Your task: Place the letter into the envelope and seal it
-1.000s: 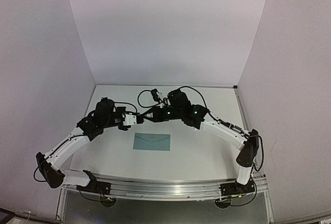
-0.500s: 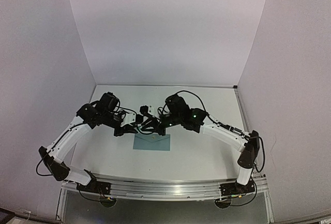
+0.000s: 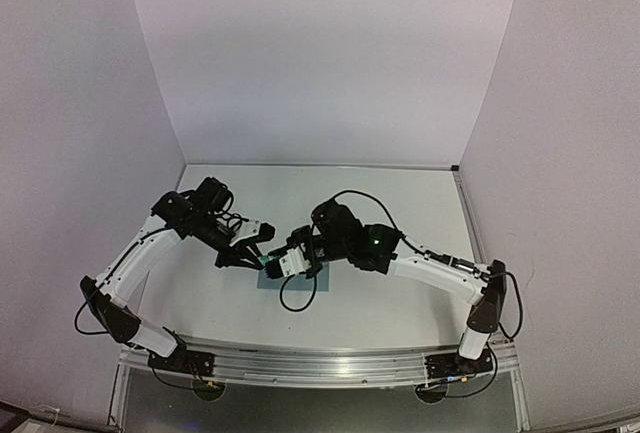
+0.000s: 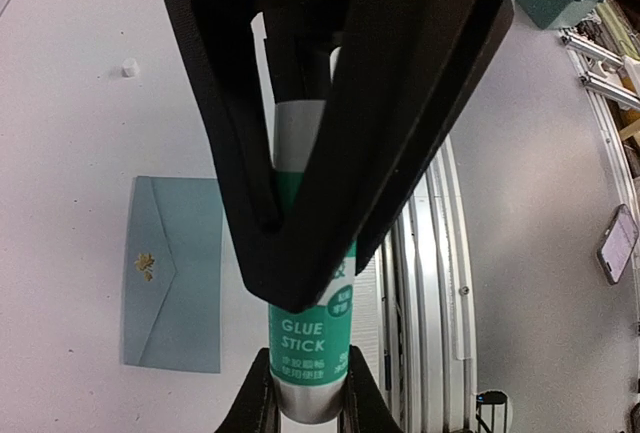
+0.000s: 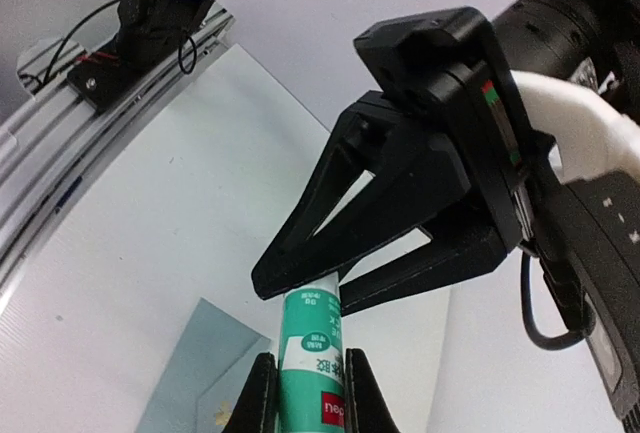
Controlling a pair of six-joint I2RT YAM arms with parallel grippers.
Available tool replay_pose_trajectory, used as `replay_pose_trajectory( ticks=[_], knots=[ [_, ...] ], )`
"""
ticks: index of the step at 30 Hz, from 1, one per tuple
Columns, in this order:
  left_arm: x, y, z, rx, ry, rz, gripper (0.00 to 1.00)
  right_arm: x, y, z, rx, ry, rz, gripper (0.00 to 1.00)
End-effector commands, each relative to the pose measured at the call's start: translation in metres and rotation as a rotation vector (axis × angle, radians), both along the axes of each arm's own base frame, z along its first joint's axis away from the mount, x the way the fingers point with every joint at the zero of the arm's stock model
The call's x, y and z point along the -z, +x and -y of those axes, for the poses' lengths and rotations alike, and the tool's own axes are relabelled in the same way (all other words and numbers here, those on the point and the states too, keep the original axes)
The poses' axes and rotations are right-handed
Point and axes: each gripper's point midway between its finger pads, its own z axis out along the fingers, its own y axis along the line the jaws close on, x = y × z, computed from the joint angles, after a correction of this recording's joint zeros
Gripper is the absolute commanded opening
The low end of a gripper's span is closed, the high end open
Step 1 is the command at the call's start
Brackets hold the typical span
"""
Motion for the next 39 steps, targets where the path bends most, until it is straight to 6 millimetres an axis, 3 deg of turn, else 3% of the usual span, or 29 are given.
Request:
replay_pose_trajectory(
  ticks=[1,4,7,8,9,11,13,16,20,25,31,36,39],
  knots=[
    [-0.053,-0.017,0.025,0.124,-0.236,0.007,0.0,0.012,0.006,0.002,-0.003,-0.093,0.277,0.0],
    [-0.052,-0.014,0.026,0.103,-0.234,0.005,0.03,0.011,0.008,0.005,0.012,-0.107,0.314,0.0],
    [-0.051,-0.002,0.028,0.035,-0.234,0.048,0.62,0.001,0.013,0.001,0.1,-0.052,0.199,0.0],
    [-0.051,0.004,0.027,0.008,-0.233,0.088,0.75,-0.007,0.016,-0.001,0.146,-0.016,0.13,0.0],
    [-0.054,0.011,0.026,-0.018,-0.247,0.153,0.84,-0.011,0.021,-0.003,0.203,0.016,0.036,0.0],
    [-0.062,0.023,0.02,-0.07,-0.284,0.331,0.89,-0.016,0.029,-0.002,0.275,0.056,-0.081,0.0],
    [-0.067,0.035,0.012,-0.114,-0.318,0.515,0.93,-0.017,0.036,0.0,0.347,0.094,-0.222,0.0],
    [-0.065,0.031,0.0,-0.064,-0.331,0.758,0.94,-0.029,0.051,0.008,0.451,0.182,-0.448,0.0],
    [-0.052,0.037,-0.009,-0.045,-0.288,0.909,0.93,-0.046,0.058,0.012,0.528,0.276,-0.719,0.0],
    [-0.064,0.052,-0.009,-0.1,-0.33,1.107,0.88,-0.058,0.059,0.008,0.608,0.342,-1.023,0.0],
    [-0.058,0.069,-0.014,-0.225,-0.285,1.152,0.81,-0.066,0.071,0.005,0.693,0.395,-1.333,0.0],
    [-0.055,0.07,-0.014,-0.263,-0.282,1.079,0.76,-0.05,0.065,0.001,0.716,0.323,-1.447,0.0],
    [-0.051,0.069,-0.013,-0.26,-0.282,1.056,0.66,-0.044,0.06,0.0,0.724,0.288,-1.493,0.0]
  ],
)
